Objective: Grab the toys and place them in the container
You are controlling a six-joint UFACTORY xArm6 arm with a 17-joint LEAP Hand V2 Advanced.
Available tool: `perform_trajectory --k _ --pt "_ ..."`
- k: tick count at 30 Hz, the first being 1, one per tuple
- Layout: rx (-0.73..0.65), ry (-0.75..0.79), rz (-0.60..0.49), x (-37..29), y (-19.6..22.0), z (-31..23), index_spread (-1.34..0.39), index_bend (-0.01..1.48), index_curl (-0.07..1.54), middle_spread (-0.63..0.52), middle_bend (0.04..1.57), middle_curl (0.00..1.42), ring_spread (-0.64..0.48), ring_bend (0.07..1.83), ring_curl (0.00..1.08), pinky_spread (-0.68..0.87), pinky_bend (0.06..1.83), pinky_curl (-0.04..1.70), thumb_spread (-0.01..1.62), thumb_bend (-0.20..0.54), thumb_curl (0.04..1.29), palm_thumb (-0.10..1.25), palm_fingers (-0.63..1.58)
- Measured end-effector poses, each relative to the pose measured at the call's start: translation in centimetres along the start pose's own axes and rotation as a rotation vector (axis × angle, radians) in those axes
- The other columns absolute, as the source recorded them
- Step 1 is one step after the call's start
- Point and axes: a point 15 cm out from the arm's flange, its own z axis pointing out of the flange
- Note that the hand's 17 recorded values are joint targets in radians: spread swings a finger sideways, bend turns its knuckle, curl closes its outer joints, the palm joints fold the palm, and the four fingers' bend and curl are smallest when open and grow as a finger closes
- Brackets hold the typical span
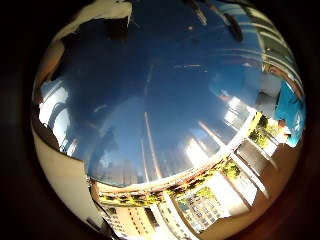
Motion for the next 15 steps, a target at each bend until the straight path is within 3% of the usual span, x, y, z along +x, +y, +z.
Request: perform_trajectory --k 8,15 --pt "-0.124 0.021 0.065 2.6 4.8 -0.3 -0.88 0.53 0.3 -0.26 1.12 1.01 -0.1 1.38 0.79 0.21 1.5 0.73 1.05 0.013 0.69 1.07 0.97" --pt "-0.061 0.01 0.151 4.2 10.3 -7.6 -1.01 0.62 0.39 -0.25 1.17 1.08 -0.12 1.43 0.83 0.18 1.55 0.79 1.07 -0.009 0.76 1.05 0.89"
